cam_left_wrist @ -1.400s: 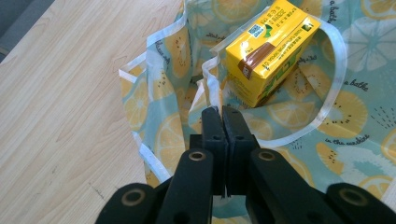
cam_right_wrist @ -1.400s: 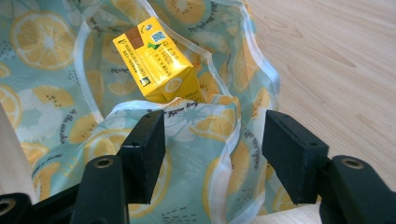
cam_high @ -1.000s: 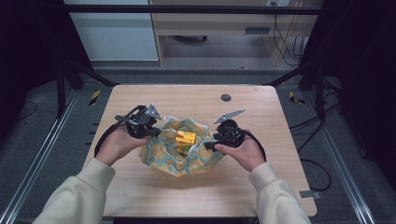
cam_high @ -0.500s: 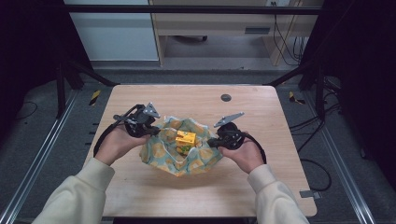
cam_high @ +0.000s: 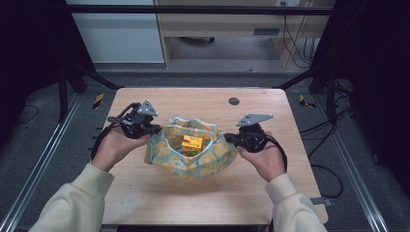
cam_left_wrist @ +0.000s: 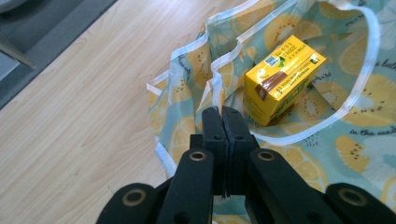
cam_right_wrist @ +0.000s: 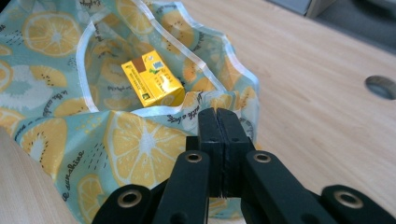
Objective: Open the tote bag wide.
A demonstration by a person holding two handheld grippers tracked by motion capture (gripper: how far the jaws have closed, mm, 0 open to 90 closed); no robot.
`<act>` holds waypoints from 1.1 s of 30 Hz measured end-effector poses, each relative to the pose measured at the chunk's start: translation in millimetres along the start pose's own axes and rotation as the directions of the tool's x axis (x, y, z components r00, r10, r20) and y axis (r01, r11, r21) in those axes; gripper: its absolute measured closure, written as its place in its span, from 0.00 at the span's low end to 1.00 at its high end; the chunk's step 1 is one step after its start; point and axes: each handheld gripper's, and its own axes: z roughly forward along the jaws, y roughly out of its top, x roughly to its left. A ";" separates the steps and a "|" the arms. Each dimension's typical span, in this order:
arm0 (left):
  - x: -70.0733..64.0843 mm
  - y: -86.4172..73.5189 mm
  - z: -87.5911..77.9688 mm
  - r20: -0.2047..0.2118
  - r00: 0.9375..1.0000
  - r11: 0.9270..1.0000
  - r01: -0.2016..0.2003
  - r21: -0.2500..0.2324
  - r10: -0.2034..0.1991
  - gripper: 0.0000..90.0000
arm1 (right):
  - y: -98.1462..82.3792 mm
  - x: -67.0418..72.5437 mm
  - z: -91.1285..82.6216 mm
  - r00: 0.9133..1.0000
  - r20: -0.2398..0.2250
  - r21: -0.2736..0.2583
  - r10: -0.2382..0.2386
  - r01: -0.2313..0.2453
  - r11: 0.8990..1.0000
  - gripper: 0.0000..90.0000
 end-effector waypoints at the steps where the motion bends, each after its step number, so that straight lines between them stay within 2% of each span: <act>1: 0.0 -0.6 -2.6 -0.003 1.000 1.000 0.003 -0.007 -0.003 1.00 | 0.0 0.0 0.0 1.000 0.000 0.000 0.000 0.000 1.000 1.00; 8: 0.9 -10.6 -28.8 -0.011 1.000 0.997 0.009 -0.075 -0.010 1.00 | -8.8 7.7 -34.4 0.999 0.019 -0.073 -0.032 0.033 0.997 1.00; 13: -2.3 -21.1 -38.3 -0.003 1.000 0.995 0.018 -0.102 -0.018 1.00 | -18.9 13.4 -50.3 1.000 0.011 -0.102 -0.029 0.030 0.994 1.00; 19: -9.5 -37.0 -38.9 0.029 0.999 0.994 0.024 -0.108 -0.021 1.00 | -35.2 19.7 -51.9 0.999 -0.012 -0.088 -0.032 0.031 0.996 1.00; 27: -13.2 -47.1 -43.5 0.040 0.999 0.992 0.031 -0.126 -0.026 1.00 | -49.7 27.4 -51.5 0.999 -0.045 -0.085 -0.028 0.024 0.996 1.00; 29: -14.4 -49.3 -41.5 0.046 0.999 0.993 0.030 -0.117 -0.025 1.00 | -50.9 28.1 -51.2 0.999 -0.047 -0.082 -0.024 0.021 0.996 1.00; 31: -18.9 -54.9 -30.6 0.054 0.998 0.997 0.016 -0.078 -0.012 1.00 | -56.3 28.8 -45.6 0.998 -0.055 -0.061 -0.026 0.022 0.998 1.00; 33: -19.7 -57.2 -26.2 0.059 0.998 0.997 0.020 -0.071 -0.015 1.00 | -59.0 28.3 -42.6 0.998 -0.057 -0.049 -0.023 0.021 0.999 1.00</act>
